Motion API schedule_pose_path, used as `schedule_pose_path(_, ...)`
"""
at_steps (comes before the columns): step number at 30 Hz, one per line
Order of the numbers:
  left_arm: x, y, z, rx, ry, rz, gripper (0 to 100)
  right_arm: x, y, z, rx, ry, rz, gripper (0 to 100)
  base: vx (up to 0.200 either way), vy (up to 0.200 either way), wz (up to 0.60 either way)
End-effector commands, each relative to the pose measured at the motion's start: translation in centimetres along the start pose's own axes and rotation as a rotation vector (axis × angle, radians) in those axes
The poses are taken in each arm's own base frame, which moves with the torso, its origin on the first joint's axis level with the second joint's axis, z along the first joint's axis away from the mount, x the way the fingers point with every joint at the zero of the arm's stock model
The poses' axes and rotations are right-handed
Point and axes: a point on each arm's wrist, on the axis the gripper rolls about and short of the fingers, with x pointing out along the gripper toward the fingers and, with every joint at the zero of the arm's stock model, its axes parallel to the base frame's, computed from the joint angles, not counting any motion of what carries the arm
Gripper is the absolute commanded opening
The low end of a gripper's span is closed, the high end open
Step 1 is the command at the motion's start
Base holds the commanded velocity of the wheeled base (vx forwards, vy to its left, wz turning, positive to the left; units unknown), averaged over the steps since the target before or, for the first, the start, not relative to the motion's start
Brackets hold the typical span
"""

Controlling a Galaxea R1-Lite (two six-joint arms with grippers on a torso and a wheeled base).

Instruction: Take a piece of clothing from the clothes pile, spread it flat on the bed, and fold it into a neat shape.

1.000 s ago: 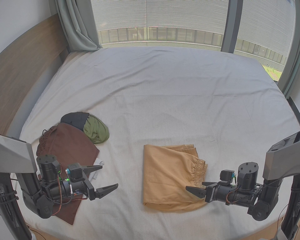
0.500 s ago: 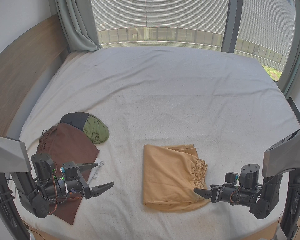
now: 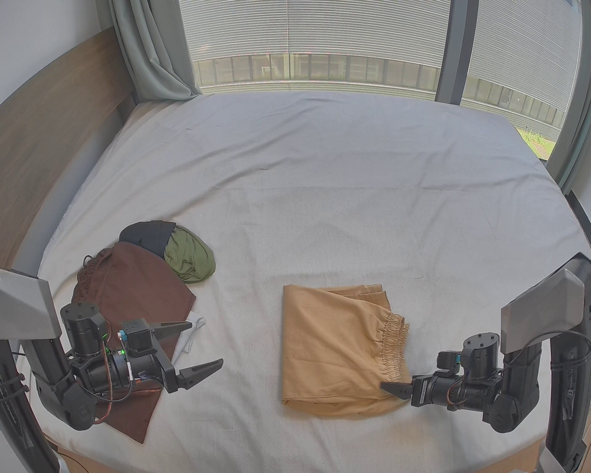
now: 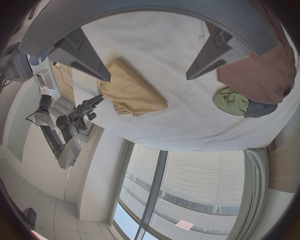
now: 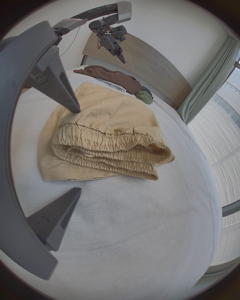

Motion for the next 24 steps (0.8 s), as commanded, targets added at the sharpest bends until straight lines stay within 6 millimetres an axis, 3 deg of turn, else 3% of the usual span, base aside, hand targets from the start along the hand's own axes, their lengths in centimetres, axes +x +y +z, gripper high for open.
schedule_pose_path(1,-0.1,-0.1,-0.1,-0.005,0.006,-0.001,100,0.9,-0.4,-0.6,0.012,0.023,-0.007,100,0.0,0.0,0.0)
schedule_pose_path(9,0.0,-0.1,-0.2,-0.007,0.008,-0.003,100,1.9,0.4,-0.5,0.102,0.018,0.027,100,0.0,0.0,0.0)
schedule_pose_path(10,0.0,-0.1,-0.3,-0.008,0.012,-0.004,100,2.5,1.4,-0.3,0.145,0.007,0.065,100,0.0,0.0,0.0)
schedule_pose_path(15,-0.1,-0.2,-0.3,-0.009,0.013,-0.004,100,3.1,2.7,-0.2,0.185,0.003,0.108,100,0.0,0.0,0.0)
schedule_pose_path(24,-0.1,-0.2,-0.3,-0.01,0.015,-0.004,100,3.4,2.8,0.2,0.187,-0.013,0.113,100,0.0,0.0,0.0)
